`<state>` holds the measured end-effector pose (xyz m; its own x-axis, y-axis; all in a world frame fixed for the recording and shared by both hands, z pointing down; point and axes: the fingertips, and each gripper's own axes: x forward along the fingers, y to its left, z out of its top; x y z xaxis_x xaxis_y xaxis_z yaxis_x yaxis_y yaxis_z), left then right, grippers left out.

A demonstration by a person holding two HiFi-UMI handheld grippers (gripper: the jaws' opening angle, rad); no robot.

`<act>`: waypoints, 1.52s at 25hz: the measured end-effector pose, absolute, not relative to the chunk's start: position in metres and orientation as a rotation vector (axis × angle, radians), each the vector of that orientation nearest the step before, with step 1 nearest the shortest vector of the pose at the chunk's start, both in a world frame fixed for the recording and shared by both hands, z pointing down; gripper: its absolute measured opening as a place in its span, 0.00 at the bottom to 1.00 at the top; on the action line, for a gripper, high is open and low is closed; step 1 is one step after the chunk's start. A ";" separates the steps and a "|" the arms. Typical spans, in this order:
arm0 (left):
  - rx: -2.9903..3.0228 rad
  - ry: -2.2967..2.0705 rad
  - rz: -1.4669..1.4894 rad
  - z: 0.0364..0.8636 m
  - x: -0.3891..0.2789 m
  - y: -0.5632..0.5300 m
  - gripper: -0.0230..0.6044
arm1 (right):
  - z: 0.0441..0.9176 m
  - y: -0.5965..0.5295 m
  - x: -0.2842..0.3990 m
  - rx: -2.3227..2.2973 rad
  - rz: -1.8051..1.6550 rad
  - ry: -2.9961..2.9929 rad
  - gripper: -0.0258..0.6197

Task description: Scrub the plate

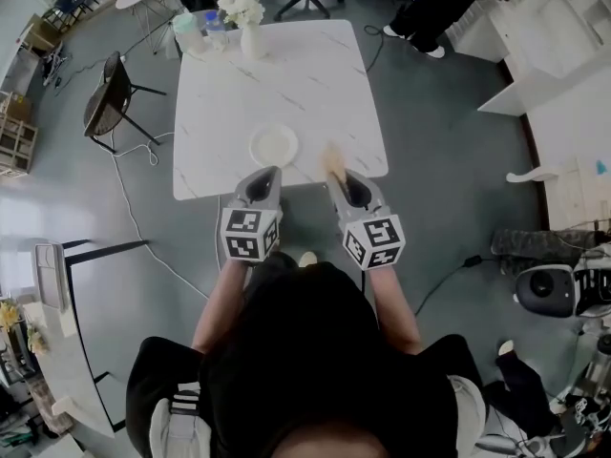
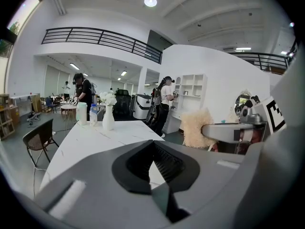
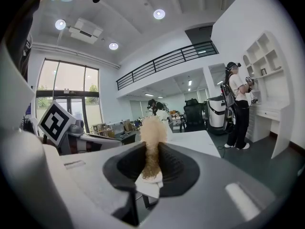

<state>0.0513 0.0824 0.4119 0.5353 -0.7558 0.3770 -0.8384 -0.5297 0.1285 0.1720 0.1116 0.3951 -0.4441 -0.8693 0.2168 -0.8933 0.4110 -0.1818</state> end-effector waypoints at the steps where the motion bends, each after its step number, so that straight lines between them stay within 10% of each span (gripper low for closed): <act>1: 2.484 -1.327 0.398 0.412 0.052 0.084 0.05 | 0.395 0.113 0.172 1.608 0.416 -2.564 0.15; 38: 2.487 -1.354 0.383 0.407 0.044 0.099 0.05 | 0.394 0.131 0.164 1.596 0.413 -2.596 0.15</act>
<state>0.0438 0.0989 0.4070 0.5245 -0.7708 0.3616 -0.8460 -0.5195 0.1198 0.1635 0.1314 0.3944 -0.4597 -0.8663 0.1956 -0.8842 0.4258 -0.1922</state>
